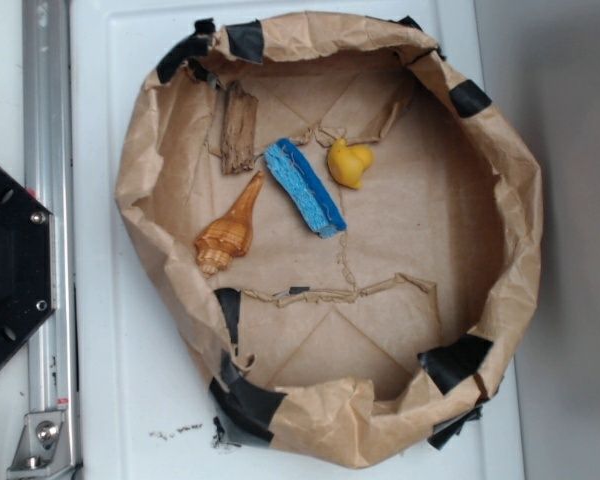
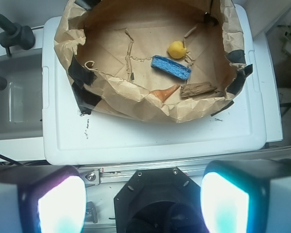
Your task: Grab the yellow duck.
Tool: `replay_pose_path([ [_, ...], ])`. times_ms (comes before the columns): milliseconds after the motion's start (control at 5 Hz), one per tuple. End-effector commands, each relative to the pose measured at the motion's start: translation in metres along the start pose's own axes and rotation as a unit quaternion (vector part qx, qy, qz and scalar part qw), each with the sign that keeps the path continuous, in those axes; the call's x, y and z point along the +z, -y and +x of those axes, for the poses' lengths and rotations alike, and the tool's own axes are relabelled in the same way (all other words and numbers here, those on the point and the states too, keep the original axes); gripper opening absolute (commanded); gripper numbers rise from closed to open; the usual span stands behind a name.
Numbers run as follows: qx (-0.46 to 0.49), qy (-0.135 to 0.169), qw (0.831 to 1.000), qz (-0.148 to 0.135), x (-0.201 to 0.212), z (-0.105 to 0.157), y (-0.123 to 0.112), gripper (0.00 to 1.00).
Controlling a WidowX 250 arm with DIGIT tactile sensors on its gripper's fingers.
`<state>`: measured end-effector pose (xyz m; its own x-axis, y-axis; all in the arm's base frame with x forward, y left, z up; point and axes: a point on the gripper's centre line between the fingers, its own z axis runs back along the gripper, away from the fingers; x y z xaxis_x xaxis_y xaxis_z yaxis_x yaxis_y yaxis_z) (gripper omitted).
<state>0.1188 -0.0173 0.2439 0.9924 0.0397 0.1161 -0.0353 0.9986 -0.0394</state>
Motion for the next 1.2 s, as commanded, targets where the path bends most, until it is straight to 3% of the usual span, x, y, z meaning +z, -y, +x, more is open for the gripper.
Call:
replay_pose_path([
  [0, 0.000, 0.000, 1.000, 0.000, 0.000, 0.000, 0.000, 1.00],
  [200, 0.127, -0.038, 0.991, 0.002, -0.037, 0.047, -0.030, 1.00],
  [400, 0.224, -0.009, 0.973, -0.045, -0.056, 0.091, -0.051, 1.00],
  [600, 0.290, 0.018, 0.955, -0.057, -0.091, 0.128, -0.058, 1.00],
  [800, 0.288, 0.009, 0.957, -0.043, -0.135, 0.139, -0.061, 1.00],
  [1000, 0.180, -0.036, 0.983, -0.014, -0.168, 0.147, -0.060, 1.00],
])
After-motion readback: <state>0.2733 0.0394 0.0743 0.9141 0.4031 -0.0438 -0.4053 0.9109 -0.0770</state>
